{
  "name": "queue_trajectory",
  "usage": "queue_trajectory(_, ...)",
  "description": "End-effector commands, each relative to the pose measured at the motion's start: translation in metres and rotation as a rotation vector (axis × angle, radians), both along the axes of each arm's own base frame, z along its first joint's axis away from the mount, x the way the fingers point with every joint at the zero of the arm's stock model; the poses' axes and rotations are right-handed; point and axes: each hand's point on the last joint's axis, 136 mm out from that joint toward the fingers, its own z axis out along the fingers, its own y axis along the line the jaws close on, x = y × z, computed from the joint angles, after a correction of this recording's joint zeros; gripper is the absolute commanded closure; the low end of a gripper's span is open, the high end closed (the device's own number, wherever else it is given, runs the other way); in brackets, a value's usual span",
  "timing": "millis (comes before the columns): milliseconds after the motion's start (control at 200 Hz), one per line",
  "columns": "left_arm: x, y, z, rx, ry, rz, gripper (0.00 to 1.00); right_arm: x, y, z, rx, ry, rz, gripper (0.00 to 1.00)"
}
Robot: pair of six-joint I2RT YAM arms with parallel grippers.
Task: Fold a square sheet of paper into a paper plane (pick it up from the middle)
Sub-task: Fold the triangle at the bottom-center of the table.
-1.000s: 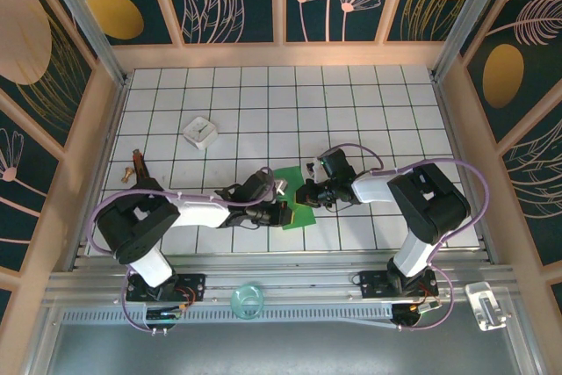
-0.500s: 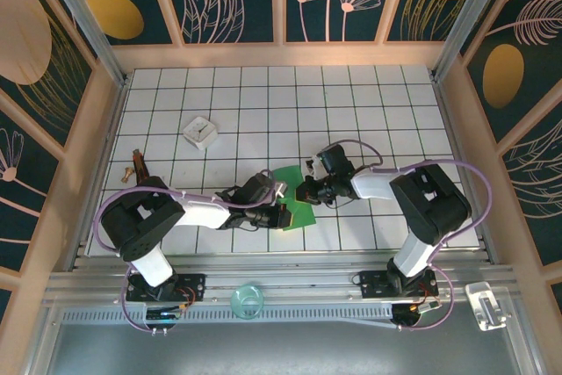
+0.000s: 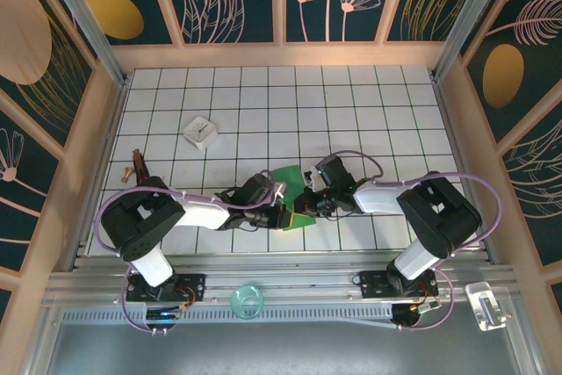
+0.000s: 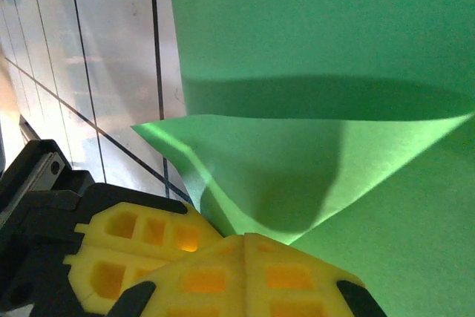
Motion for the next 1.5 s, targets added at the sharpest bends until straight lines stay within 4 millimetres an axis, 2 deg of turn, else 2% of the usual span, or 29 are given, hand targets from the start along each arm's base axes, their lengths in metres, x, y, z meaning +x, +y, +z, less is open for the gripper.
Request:
queue_trajectory(0, -0.028, 0.039, -0.049, 0.192, 0.116, -0.01, 1.0, 0.0, 0.009, -0.001, 0.025, 0.005, 0.007, 1.0)
queue_trajectory(85, -0.031, 0.041, -0.052, 0.207, 0.129, -0.017, 1.0, 0.003, 0.006, -0.009, -0.01, 0.004, 0.006, 1.0)
queue_trajectory(250, -0.036, 0.048, -0.058, 0.248, 0.145, -0.039, 1.0, 0.019, -0.011, -0.025, -0.094, 0.01, -0.024, 1.0)
queue_trajectory(470, -0.044, 0.063, -0.071, 0.321, 0.154, -0.074, 1.0, 0.042, -0.032, -0.029, -0.143, 0.0, -0.082, 1.0)
queue_trajectory(555, -0.047, 0.066, -0.075, 0.337, 0.162, -0.084, 1.0, 0.043, -0.034, -0.032, -0.161, 0.002, -0.082, 1.0)
queue_trajectory(570, -0.047, 0.066, -0.075, 0.338, 0.162, -0.087, 1.0, 0.051, -0.041, -0.033, -0.162, 0.002, -0.108, 1.0)
queue_trajectory(626, -0.049, 0.068, -0.077, 0.345, 0.164, -0.091, 1.0, 0.057, -0.047, -0.035, -0.177, 0.003, -0.128, 1.0)
queue_trajectory(836, -0.051, 0.072, -0.077, 0.352, 0.162, -0.094, 1.0, 0.074, -0.069, -0.047, -0.222, 0.024, -0.198, 1.0)
queue_trajectory(1131, -0.046, 0.067, -0.071, 0.336, 0.146, -0.087, 1.0, 0.101, -0.092, -0.044, -0.239, 0.007, -0.272, 1.0)
queue_trajectory(1226, -0.035, 0.053, -0.058, 0.293, 0.116, -0.075, 1.0, 0.113, -0.092, -0.022, -0.181, -0.045, -0.28, 1.0)
queue_trajectory(1311, -0.017, 0.032, -0.034, 0.217, 0.06, -0.053, 1.0, 0.118, -0.091, 0.007, -0.147, -0.132, -0.272, 1.0)
queue_trajectory(1346, -0.01, 0.024, -0.026, 0.194, 0.041, -0.042, 0.96, 0.117, -0.091, 0.019, -0.137, -0.164, -0.273, 1.0)
queue_trajectory(1371, -0.002, 0.014, -0.009, 0.147, 0.006, -0.034, 0.94, 0.115, -0.092, 0.025, -0.131, -0.181, -0.273, 1.0)
queue_trajectory(1431, 0.012, 0.0, 0.015, 0.087, -0.044, -0.015, 0.86, 0.105, -0.093, 0.036, -0.116, -0.21, -0.272, 1.0)
queue_trajectory(1496, 0.027, -0.008, 0.039, 0.026, -0.097, 0.015, 0.78, 0.089, -0.092, 0.04, -0.112, -0.215, -0.258, 1.0)
